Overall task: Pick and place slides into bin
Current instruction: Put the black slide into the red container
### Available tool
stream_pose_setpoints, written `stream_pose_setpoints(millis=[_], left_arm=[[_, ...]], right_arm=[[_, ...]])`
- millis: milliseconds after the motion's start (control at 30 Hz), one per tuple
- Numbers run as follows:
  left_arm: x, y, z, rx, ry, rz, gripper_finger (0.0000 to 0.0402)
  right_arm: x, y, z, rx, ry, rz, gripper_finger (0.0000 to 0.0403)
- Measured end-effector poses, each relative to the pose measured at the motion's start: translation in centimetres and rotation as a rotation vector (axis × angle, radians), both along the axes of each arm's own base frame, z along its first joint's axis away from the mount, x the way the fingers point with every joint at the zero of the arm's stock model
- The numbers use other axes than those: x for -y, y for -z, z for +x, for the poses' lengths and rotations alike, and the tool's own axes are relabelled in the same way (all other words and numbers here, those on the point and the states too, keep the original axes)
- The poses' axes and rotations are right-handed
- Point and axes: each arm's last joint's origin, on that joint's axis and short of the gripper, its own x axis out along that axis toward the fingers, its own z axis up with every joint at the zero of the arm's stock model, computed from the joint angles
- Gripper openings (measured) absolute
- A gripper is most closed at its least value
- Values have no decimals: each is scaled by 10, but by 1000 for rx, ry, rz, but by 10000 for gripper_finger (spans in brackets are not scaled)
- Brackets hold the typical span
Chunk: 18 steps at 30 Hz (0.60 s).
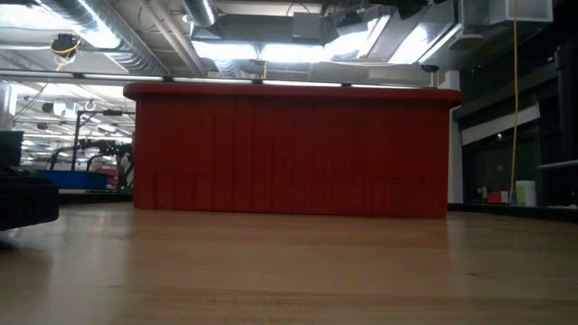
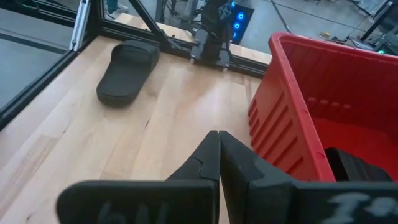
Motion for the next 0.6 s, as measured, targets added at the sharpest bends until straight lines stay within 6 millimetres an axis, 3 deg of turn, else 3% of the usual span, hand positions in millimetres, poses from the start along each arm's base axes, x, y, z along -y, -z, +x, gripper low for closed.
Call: stream_pose_setpoints(millis=[400,600], left_arm=[[12,14,1,-27,21,31,3],[15,14,-1,-23,37,35,39]], right_arm=[[0,0,0,-1,2,2,7],[0,0,0,-2,1,3,7]])
